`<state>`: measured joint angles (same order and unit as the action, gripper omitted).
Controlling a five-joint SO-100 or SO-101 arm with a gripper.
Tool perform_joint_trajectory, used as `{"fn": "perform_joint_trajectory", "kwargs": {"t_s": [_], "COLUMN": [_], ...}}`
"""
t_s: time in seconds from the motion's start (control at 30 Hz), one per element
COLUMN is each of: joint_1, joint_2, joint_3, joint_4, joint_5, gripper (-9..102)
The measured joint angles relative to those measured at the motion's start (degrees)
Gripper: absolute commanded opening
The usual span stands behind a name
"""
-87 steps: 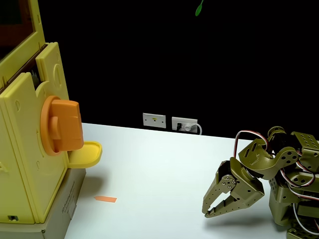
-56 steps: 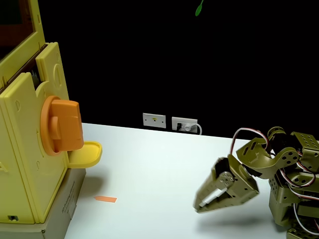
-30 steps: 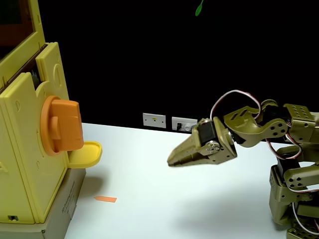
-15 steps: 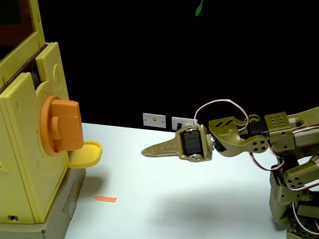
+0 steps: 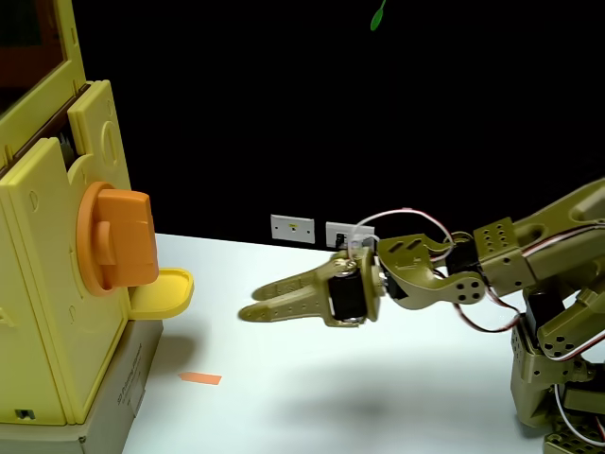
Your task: Turn the button of vending machine.
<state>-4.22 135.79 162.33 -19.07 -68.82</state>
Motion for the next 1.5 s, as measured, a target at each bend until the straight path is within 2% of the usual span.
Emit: {"fn": "perform_joint_trajectory", "kwargs": {"t_s": [0.17,0.37,0.5,0.63,0.9,1.17,1.5], "joint_1": [0.0,1.8,3.3,4.1,4.1,6.2,7.6], "joint_2": [-5.8,-12.7,-17.8,-21.9,-30.0,-34.4,-38.9], "joint_3": [-6.0,-10.1,-12.0,-14.0,-20.1,-27.4,-34.1], "joint_4": [-3.2,-14.2,-22.6,-26.5,-26.8,-20.5,-18.4], "joint_5": [-0.8,-0.8,-1.5,-1.5,-1.5,-1.3,-0.9], "gripper": [35,33,36,39,42,47,40]}}
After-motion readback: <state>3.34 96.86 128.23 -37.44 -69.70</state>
